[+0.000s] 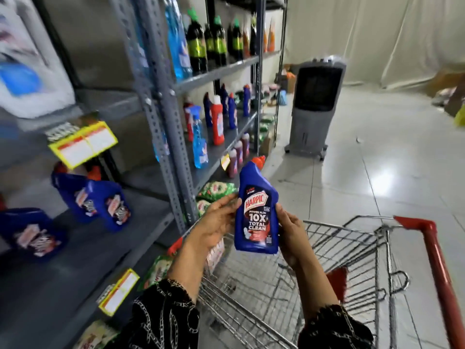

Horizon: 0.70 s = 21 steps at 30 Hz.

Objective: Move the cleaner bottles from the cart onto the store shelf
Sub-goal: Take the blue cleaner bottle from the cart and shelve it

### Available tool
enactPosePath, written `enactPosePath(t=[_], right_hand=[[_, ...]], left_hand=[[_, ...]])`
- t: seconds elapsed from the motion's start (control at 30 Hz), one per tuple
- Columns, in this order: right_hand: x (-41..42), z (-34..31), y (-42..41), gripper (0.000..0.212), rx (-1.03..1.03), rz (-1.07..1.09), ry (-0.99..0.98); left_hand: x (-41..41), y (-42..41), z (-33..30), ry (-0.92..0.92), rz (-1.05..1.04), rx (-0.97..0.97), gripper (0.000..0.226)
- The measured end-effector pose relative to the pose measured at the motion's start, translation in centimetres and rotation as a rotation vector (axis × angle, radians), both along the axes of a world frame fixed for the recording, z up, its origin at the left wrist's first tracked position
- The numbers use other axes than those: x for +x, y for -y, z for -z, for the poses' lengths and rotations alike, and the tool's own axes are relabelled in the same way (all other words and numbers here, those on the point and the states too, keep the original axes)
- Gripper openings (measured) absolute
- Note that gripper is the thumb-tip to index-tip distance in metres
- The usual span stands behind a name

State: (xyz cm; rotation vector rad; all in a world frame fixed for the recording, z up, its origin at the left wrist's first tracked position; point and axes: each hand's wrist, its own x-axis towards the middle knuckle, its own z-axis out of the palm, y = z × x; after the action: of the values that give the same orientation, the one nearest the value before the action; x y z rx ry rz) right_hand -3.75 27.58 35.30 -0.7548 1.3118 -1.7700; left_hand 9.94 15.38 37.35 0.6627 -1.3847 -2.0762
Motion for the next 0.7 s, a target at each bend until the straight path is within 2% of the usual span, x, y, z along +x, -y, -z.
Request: enactPosePath(t=[0.17,0.3,0.33,0.4,0.53,0.63,0.7], right_hand=[[0.3,-0.1,0.1,0.044,-0.074,-0.011,0.024],[4.9,-2.4,-0.6,0.072,-0.137,-0.123,-0.021],[5.9,-2.5,-0.4,0.073,-0.148,-0.157,-0.031],[7.8,-2.8,0.1,0.061,-0.145,-0.240,-0.046],[11.8,-2.8,2.4,0.020,-0.076,-0.436,-0.094],[14.8,-2.6,5.2,0.018,-0.032,-0.558,-0.115],[16.7,-2.5,7.4,0.042,0.001,-0.634,-0.137]], left_hand=[[0.7,-0.5,-0.9,-0.001,0.001,-0.050,0.031],[6.8,-2.4,-3.0,-0.054,-0.076,-0.119,0.037],[8.3,-2.5,-3.2,-0.046,-0.101,-0.136,0.037],[11.1,-2.8,-3.1,-0.026,-0.161,-0.143,0.037],[16.9,-2.7,-2.6,0.049,-0.289,-0.167,0.024],[20.3,-2.2,-2.4,0.120,-0.416,-0.209,0.028],[22.2,-1.7,-2.0,0.152,-0.500,-0.236,0.031]])
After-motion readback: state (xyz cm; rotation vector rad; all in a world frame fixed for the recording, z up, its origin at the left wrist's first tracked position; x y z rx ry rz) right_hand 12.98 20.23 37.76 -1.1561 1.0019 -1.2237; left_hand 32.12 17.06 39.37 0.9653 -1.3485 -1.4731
